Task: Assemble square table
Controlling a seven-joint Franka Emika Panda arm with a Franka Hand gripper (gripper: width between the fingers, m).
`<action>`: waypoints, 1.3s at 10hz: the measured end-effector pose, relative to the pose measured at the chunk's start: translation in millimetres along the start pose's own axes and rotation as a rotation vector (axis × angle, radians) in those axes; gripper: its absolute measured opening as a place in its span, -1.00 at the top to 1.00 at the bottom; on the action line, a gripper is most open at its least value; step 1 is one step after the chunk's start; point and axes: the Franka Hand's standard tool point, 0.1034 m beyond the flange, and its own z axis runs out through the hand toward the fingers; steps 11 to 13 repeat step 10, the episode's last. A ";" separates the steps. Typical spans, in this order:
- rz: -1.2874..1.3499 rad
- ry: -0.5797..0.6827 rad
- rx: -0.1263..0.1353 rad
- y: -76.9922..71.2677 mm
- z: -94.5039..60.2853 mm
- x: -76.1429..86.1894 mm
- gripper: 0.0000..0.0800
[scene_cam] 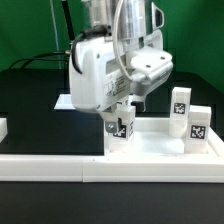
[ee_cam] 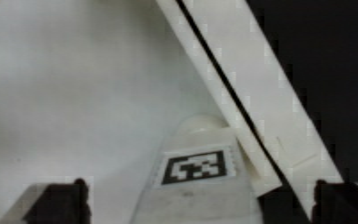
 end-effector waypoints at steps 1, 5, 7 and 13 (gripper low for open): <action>-0.006 -0.018 0.007 3.4 -13.8 -6.1 -0.61; -0.088 0.009 -0.012 19.4 -39.0 -20.0 -0.62; -0.081 0.000 -0.015 19.6 -37.5 -20.3 -0.62; -0.082 0.002 -0.017 20.5 -35.7 -20.3 -0.62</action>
Offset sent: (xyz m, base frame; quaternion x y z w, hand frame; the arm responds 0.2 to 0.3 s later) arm 0.0204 -0.0014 0.0459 0.0005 0.0286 -0.0221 0.9993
